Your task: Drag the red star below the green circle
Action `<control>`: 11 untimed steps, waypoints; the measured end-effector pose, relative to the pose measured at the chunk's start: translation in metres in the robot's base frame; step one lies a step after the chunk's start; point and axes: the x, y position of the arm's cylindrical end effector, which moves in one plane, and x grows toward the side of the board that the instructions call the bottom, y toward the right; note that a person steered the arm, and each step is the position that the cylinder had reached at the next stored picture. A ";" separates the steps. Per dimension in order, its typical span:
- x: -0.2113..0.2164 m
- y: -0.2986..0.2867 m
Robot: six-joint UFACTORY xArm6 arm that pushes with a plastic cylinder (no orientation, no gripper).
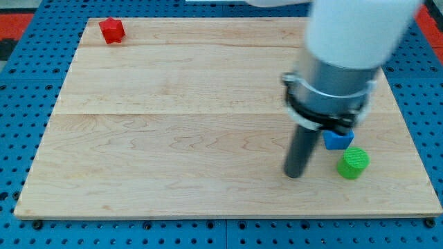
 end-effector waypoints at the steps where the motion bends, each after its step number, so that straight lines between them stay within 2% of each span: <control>1: -0.058 -0.071; 2: -0.115 -0.155; 3: -0.169 -0.273; 4: -0.242 -0.377; 5: -0.261 -0.382; 6: -0.327 -0.325; 7: -0.322 -0.302; 8: -0.276 -0.199; 10: -0.338 -0.274; 11: -0.347 -0.230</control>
